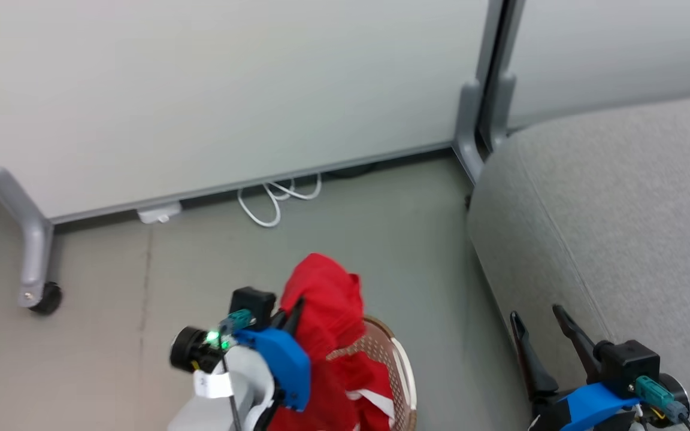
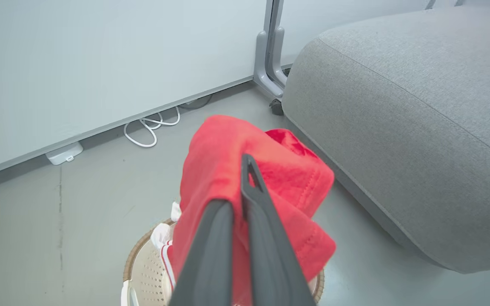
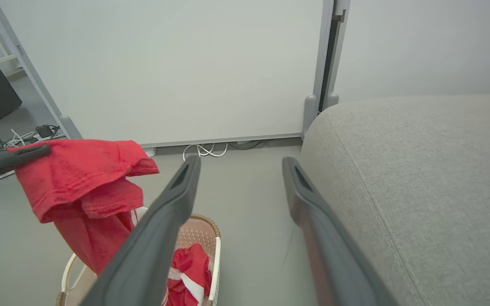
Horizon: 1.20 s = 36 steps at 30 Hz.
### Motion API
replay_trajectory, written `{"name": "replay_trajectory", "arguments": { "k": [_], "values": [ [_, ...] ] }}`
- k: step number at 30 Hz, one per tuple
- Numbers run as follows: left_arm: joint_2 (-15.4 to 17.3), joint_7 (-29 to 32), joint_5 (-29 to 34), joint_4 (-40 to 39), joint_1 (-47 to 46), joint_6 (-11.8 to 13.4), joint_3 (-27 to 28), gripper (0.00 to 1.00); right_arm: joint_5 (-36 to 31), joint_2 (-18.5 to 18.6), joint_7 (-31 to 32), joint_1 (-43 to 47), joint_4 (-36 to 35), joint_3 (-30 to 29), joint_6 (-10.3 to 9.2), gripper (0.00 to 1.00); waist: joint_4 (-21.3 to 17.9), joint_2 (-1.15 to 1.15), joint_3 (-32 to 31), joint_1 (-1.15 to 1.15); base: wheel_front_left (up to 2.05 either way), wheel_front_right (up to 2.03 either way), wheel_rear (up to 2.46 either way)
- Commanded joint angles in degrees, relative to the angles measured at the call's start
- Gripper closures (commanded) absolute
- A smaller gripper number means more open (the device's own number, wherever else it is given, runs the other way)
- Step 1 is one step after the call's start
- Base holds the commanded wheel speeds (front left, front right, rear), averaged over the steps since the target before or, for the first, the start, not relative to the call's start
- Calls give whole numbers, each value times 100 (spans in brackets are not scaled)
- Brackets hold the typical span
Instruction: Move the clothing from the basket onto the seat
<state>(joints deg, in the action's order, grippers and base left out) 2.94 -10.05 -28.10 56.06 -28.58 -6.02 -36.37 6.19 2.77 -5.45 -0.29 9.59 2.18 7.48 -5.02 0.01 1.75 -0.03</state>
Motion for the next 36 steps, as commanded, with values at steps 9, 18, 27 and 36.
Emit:
{"name": "replay_trajectory", "arguments": {
  "k": [9, 18, 27, 36],
  "values": [
    [-4, 139, -464, -942, -584, 209, -1134, 100, 78, 20, 163, 280, -214, 120, 3, 0, 434, -1, -469, 3, 0, 0, 0],
    [-7, 266, -1145, -1621, -1260, 336, -2038, 100, 114, 21, 241, 310, -239, 287, 3, 0, 454, -1, -545, 3, 0, 0, 0],
    [-4, 339, -1761, -1921, -2030, 464, -2742, 100, 159, 21, 269, 241, -227, 408, 3, 0, 415, -1, -508, 3, 0, 0, 0],
    [-4, 170, -2392, -1981, -2474, 677, -3162, 100, 177, 21, 251, 158, -183, 517, 3, 0, 355, -1, -475, 3, 0, 0, 0]
  ]
}}
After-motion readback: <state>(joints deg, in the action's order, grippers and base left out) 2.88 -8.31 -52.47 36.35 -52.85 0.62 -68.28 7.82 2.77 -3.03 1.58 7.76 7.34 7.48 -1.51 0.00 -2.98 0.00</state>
